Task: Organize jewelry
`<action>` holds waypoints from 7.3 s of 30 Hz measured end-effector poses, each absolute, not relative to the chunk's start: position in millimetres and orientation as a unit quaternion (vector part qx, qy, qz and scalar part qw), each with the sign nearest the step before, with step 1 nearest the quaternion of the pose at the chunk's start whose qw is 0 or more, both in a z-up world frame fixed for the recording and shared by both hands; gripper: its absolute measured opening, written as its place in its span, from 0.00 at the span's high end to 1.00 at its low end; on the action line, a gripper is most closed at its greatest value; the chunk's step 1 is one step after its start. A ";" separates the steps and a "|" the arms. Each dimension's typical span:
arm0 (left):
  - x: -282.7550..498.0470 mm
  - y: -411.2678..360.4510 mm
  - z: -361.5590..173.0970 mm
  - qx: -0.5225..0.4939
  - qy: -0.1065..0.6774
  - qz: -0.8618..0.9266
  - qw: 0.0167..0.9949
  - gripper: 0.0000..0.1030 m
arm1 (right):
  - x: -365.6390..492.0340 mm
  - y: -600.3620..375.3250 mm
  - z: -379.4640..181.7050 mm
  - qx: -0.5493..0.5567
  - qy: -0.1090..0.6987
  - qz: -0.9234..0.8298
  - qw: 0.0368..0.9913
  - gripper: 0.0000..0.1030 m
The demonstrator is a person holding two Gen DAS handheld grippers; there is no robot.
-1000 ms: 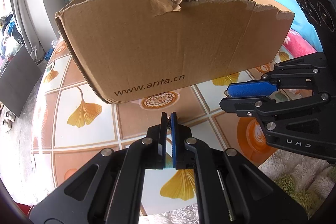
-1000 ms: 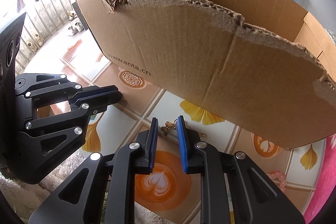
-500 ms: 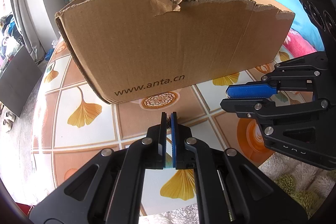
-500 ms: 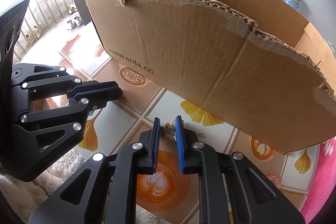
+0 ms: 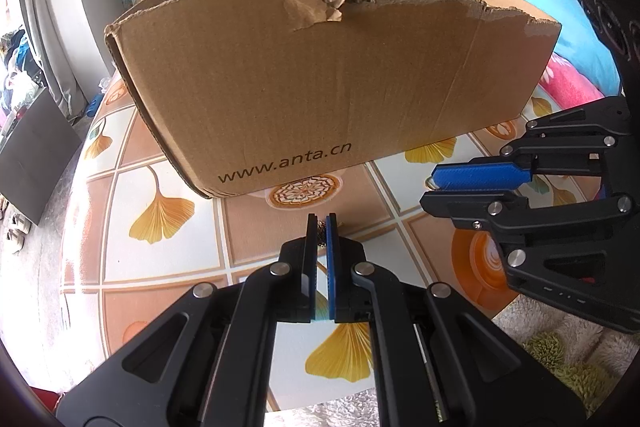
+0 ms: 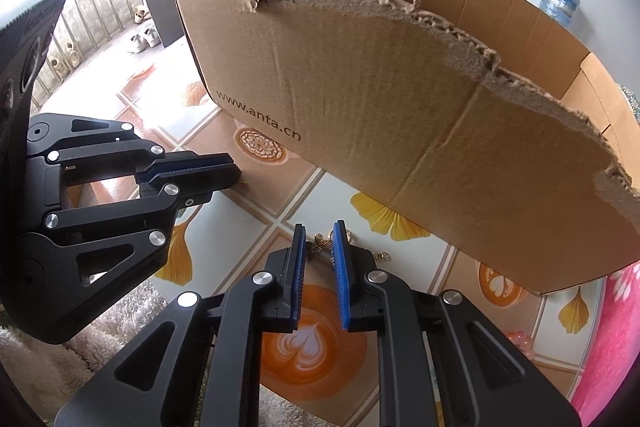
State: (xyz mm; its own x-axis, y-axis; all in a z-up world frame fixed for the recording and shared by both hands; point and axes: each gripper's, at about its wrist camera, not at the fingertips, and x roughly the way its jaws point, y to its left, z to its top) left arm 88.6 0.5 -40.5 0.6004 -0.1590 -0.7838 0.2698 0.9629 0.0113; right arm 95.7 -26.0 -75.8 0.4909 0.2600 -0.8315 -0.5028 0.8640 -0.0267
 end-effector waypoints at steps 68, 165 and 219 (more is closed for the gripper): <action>326.2 -86.7 -5.0 -0.058 0.631 -0.269 0.725 0.91 | 336.5 -118.3 -13.9 -0.084 0.590 0.275 0.754 0.86; 111.4 -88.9 -50.3 0.108 0.441 -0.215 0.865 0.84 | 96.7 -171.4 -76.3 0.065 0.474 0.185 0.859 0.69; 84.9 -32.2 -45.4 0.078 0.454 -0.154 0.874 0.96 | 106.5 -95.0 -88.8 -0.029 0.488 0.120 0.864 0.85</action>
State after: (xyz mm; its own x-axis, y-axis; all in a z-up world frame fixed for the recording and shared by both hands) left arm 84.9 -32.2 -45.4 0.5409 -0.1992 -0.8172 0.3404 0.9403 -0.0038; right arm 106.5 -95.0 -88.8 0.4950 0.1782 -0.8504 -0.2349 0.9698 0.0665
